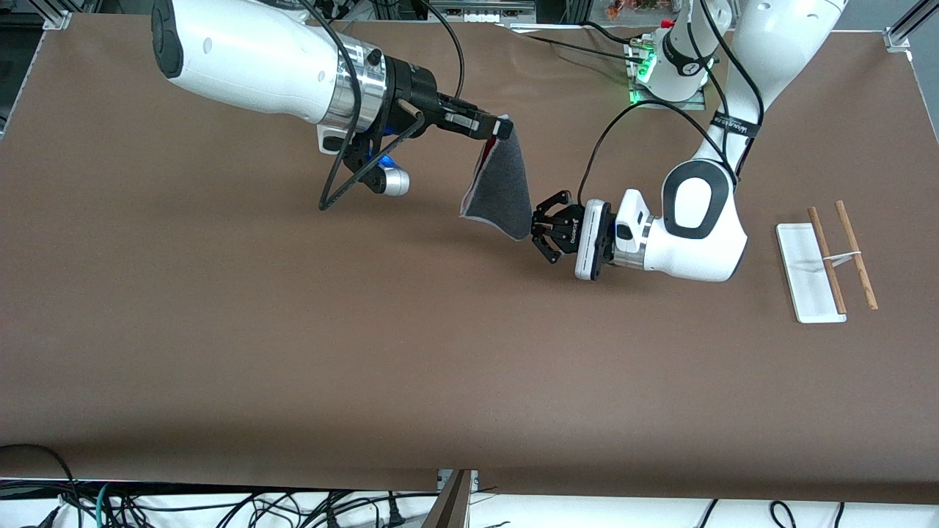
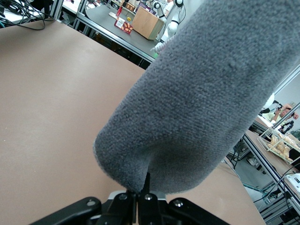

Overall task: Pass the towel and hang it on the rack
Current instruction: 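Grasp the hanging towel end with the left gripper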

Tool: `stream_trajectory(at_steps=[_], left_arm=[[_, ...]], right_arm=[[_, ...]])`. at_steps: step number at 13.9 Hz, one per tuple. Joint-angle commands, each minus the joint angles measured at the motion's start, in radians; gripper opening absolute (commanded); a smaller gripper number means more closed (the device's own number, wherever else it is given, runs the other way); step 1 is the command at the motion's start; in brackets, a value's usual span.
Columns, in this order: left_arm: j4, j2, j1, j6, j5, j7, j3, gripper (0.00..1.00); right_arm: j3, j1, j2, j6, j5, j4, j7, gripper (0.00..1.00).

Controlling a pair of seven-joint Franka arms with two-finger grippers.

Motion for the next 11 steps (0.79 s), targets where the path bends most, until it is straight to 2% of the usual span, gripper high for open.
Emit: stream_trajectory(at_steps=[1, 4, 5, 7, 8, 9, 11], left_arm=[[-0.019, -0.022, 0.007, -0.012, -0.024, 0.032, 0.000, 0.00], [-0.017, -0.022, 0.013, -0.024, -0.019, 0.032, 0.002, 0.00], [-0.017, -0.022, 0.019, -0.028, -0.013, 0.032, 0.000, 0.00], [-0.014, -0.025, 0.024, -0.044, -0.012, 0.032, 0.002, 0.00], [-0.010, -0.029, 0.031, -0.059, -0.009, 0.032, 0.003, 0.00], [-0.008, -0.031, 0.039, -0.065, -0.004, 0.029, 0.003, 0.00], [0.002, -0.039, 0.042, -0.074, 0.046, 0.023, 0.008, 0.00]], right_arm=[[-0.004, 0.002, 0.015, -0.002, 0.020, 0.030, 0.015, 0.00], [-0.004, 0.002, 0.015, -0.002, 0.020, 0.029, 0.015, 0.00], [-0.004, 0.002, 0.017, -0.002, 0.020, 0.029, 0.016, 0.05], [-0.006, 0.000, 0.017, -0.002, 0.020, 0.029, 0.015, 0.51], [-0.006, -0.004, 0.017, -0.002, 0.022, 0.029, 0.015, 0.64], [-0.006, -0.007, 0.017, -0.002, 0.020, 0.029, 0.015, 1.00], [-0.012, -0.010, 0.017, -0.002, 0.020, 0.029, 0.011, 1.00]])
